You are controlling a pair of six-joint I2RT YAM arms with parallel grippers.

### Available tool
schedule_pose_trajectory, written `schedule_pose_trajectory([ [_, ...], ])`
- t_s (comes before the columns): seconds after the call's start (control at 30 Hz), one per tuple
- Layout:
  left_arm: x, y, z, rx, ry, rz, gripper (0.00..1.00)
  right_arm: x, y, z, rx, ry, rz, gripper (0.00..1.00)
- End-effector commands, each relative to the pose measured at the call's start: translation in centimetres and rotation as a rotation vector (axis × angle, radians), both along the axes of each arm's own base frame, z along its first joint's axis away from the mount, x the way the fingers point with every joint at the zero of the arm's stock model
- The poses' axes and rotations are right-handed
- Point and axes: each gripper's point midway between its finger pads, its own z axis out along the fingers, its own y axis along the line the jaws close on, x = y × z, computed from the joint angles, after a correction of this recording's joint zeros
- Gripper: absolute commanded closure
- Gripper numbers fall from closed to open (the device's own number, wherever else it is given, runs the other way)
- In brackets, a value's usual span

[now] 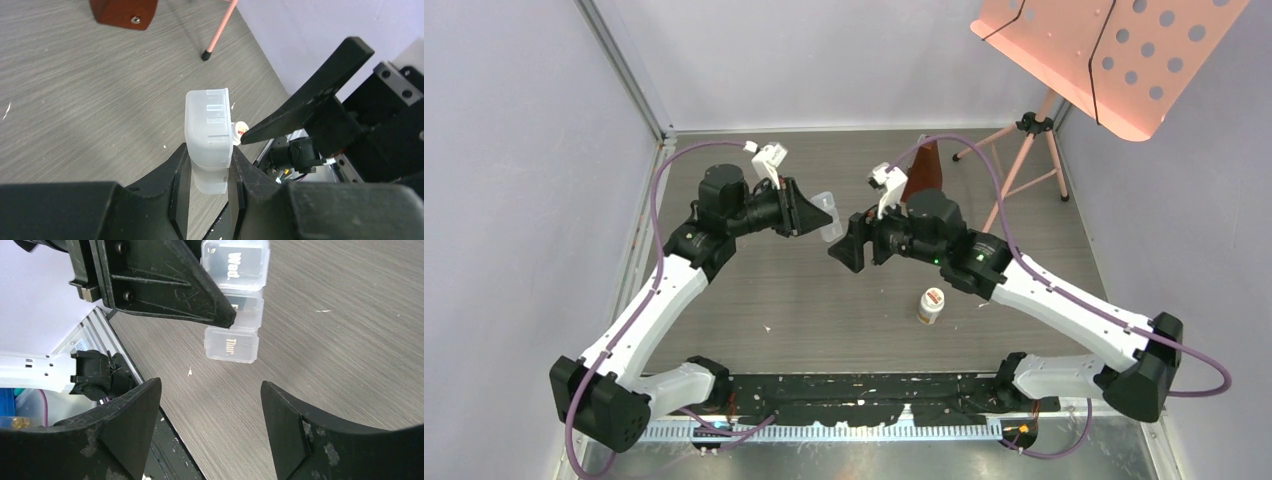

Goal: Sort the pills into containers

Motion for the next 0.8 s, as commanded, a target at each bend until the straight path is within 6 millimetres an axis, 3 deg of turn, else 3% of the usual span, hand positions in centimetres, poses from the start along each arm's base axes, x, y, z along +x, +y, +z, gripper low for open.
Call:
schedule_pose_trajectory([
  [0.0,0.4,1.2,2.0,-0.027,0.034,0.111,1.00,1.1,1.7,2.3,0.035,-0.070,-0.031,0.20],
  [0.17,0.0,1.2,2.5,-0.065,0.070,0.132,1.00,2.2,3.1,2.1,0.027,-0.079,-0.047,0.20],
  [0.33,0.2,1.8,2.1,-0.049,0.087,0.154,1.00,4.6,4.1,1.6,-0.002,-0.091,-0.119,0.23],
  [0.47,0.3,1.9,1.8,-0.051,0.098,0.155,1.00,5.2,5.2,1.6,-0.006,-0.085,-0.104,0.36],
  [0.6,0.5,2.2,1.6,-0.054,0.104,0.162,1.00,5.1,5.5,1.2,-0.004,-0.077,-0.095,0.41],
  [0.77,0.5,2.2,1.7,-0.067,0.109,0.157,1.00,4.9,5.9,0.6,-0.019,-0.073,-0.066,0.28],
])
